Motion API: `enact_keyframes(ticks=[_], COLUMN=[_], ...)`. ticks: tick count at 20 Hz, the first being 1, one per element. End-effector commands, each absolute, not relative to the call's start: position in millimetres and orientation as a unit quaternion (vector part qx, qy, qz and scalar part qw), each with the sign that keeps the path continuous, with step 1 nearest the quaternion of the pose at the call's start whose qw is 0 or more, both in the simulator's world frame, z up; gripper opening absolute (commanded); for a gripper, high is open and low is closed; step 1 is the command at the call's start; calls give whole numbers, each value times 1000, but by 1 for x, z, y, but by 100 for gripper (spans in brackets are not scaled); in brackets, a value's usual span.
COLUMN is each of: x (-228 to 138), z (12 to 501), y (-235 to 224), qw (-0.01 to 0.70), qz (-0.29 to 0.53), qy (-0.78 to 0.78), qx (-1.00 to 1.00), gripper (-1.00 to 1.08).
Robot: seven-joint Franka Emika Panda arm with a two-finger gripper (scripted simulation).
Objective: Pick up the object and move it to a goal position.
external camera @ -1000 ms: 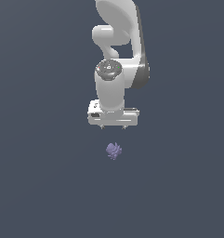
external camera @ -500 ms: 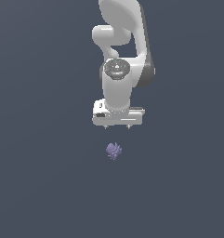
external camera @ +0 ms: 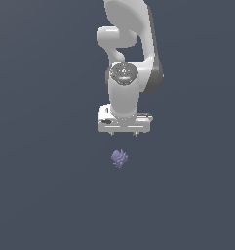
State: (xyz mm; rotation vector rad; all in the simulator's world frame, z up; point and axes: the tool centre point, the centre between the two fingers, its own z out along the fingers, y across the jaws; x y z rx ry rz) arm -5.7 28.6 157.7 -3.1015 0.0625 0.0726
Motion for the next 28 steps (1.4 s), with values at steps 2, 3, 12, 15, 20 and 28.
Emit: enact_keyframes(ticks=[2, 3, 12, 15, 20, 28], x=[-2, -1, 17, 24, 35, 47], z=[154, 152, 133, 124, 110, 96], y=[28, 27, 22, 20, 16, 12], qw=[19, 19, 14, 12, 7, 2], qz=[23, 22, 17, 15, 9, 3], qy=[39, 47, 146, 188, 253, 319], qx=[-999, -998, -989, -982, -967, -948], gripper=[100, 100, 100, 100, 100, 100])
